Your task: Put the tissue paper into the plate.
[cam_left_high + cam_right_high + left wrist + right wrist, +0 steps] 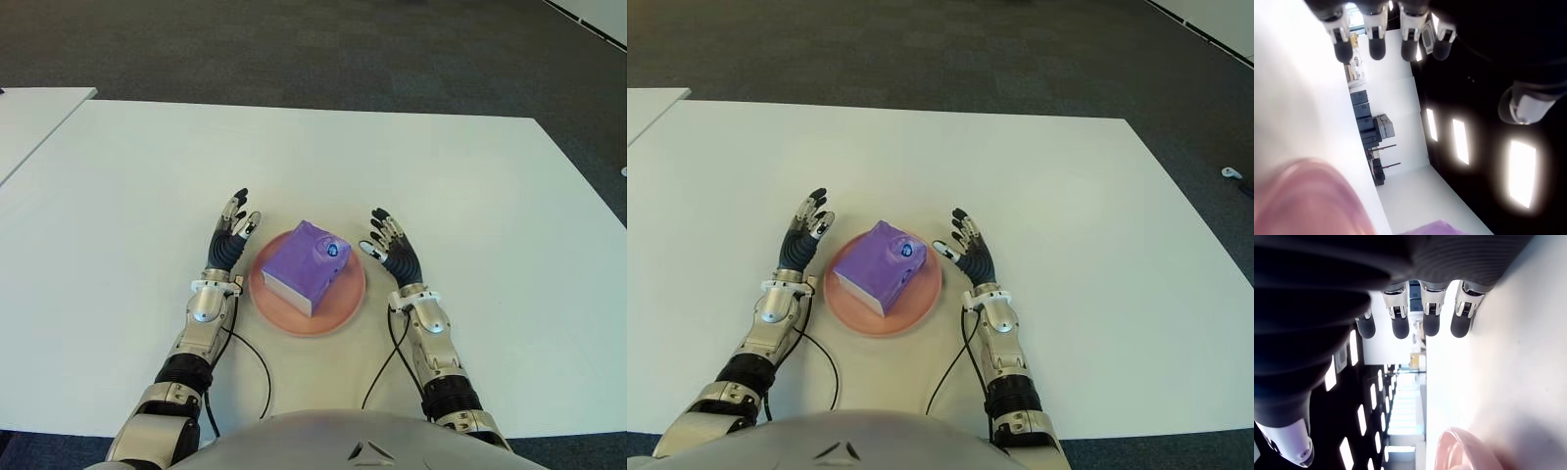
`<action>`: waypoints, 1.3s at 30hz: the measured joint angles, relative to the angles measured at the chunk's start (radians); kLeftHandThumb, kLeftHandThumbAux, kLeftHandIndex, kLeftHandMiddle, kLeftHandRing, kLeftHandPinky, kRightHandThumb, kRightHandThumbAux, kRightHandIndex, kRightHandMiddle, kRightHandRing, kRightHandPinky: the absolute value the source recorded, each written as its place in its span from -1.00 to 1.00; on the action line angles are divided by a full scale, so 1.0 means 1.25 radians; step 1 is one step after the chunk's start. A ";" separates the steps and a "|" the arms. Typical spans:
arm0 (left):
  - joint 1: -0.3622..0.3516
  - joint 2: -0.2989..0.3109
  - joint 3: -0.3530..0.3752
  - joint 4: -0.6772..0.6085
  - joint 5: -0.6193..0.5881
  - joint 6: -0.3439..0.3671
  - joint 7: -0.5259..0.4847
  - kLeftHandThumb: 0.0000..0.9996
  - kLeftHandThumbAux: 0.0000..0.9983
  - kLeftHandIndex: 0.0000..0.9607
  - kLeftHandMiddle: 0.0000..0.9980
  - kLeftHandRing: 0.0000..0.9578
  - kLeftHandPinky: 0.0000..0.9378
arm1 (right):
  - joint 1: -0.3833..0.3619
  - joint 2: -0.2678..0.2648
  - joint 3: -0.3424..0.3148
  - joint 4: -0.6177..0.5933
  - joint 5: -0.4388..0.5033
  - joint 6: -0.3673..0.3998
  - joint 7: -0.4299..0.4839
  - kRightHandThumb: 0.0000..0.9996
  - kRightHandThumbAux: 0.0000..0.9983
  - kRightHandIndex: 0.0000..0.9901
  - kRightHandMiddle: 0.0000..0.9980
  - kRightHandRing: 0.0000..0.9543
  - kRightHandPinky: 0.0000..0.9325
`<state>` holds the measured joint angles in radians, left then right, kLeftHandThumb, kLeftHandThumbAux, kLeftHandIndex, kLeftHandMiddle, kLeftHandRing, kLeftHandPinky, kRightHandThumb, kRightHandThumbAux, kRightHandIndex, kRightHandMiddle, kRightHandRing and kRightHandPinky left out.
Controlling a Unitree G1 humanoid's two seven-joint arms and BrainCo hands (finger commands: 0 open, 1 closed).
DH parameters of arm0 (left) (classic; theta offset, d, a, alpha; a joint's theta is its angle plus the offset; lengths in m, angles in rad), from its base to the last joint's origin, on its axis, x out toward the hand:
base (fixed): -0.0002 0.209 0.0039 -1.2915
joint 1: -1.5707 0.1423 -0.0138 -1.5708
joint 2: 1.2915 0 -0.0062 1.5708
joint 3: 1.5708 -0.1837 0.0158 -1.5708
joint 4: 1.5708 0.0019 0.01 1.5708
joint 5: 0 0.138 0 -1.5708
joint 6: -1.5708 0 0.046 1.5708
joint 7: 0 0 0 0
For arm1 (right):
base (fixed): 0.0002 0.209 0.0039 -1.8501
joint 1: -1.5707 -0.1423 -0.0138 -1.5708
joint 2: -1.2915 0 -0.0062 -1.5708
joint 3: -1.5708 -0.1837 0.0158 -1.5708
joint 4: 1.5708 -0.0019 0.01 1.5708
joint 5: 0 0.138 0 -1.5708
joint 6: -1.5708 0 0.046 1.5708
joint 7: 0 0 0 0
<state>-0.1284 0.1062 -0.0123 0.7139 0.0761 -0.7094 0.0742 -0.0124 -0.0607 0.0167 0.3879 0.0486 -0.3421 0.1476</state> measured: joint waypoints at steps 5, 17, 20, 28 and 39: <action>-0.002 0.016 -0.009 0.003 0.009 0.000 -0.001 -1.00 -0.35 -1.00 -1.00 -1.00 -1.00 | 0.037 0.003 0.001 -0.037 -0.003 -0.009 -0.004 -1.00 0.29 -1.00 -1.00 -1.00 -1.00; 0.038 0.030 -0.019 -0.066 0.011 0.007 -0.001 -1.00 -0.35 -1.00 -1.00 -1.00 -1.00 | 0.110 0.031 0.001 -0.105 -0.031 -0.088 -0.076 -1.00 0.32 -1.00 -1.00 -1.00 -1.00; 0.042 0.031 -0.018 -0.069 0.010 0.016 -0.001 -1.00 -0.34 -1.00 -1.00 -1.00 -1.00 | 0.123 0.041 0.001 -0.112 -0.044 -0.108 -0.101 -1.00 0.33 -1.00 -1.00 -1.00 -1.00; 0.047 0.032 -0.011 -0.071 0.011 0.035 0.000 -1.00 -0.33 -1.00 -1.00 -1.00 -1.00 | 0.132 0.054 0.001 -0.112 -0.063 -0.128 -0.135 -1.00 0.33 -1.00 -1.00 -1.00 -1.00; 0.071 0.035 -0.001 -0.099 0.010 0.084 0.007 -1.00 -0.31 -1.00 -1.00 -1.00 -1.00 | 0.132 0.056 0.001 -0.109 -0.067 -0.119 -0.143 -1.00 0.29 -1.00 -1.00 -1.00 -1.00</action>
<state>-0.0393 0.1502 -0.0135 0.5897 0.0890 -0.6040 0.0826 0.1524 0.0096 0.0185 0.2514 -0.0348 -0.4908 -0.0310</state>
